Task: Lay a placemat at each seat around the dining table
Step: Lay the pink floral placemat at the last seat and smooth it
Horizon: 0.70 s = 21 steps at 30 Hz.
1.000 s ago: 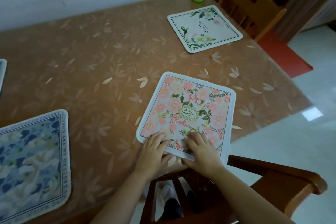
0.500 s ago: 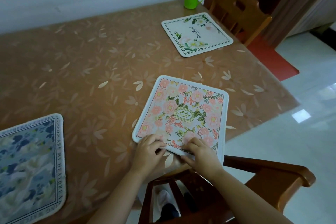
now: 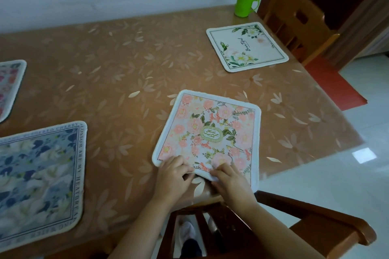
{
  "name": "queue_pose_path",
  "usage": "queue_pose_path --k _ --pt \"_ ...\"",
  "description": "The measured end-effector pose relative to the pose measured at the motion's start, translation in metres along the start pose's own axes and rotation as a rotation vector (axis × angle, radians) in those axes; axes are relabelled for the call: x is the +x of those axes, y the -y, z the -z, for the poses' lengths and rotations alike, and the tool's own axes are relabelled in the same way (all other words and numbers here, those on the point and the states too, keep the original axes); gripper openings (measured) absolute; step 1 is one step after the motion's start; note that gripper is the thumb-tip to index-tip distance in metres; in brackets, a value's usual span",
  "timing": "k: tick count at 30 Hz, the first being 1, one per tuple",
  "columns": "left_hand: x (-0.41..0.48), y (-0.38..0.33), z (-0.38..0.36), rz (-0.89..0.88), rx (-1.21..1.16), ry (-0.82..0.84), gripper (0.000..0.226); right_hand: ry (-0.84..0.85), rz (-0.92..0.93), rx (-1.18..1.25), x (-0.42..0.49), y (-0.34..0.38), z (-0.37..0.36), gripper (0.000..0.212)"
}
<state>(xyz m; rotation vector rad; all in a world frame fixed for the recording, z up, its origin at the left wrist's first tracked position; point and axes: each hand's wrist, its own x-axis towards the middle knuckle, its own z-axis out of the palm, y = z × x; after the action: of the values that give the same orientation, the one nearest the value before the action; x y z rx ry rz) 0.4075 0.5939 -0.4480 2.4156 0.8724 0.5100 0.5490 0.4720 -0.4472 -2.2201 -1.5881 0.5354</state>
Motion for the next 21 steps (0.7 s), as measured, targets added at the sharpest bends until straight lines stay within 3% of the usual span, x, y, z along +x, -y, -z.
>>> queue_pose_path --k 5,21 --pt "-0.001 0.002 -0.001 0.143 0.017 -0.090 0.016 -0.078 0.067 0.015 0.032 -0.012 0.014 0.011" --pt "0.027 -0.015 -0.032 0.393 -0.009 -0.152 0.017 0.063 0.158 -0.055 0.082 -0.084 0.051 0.019"
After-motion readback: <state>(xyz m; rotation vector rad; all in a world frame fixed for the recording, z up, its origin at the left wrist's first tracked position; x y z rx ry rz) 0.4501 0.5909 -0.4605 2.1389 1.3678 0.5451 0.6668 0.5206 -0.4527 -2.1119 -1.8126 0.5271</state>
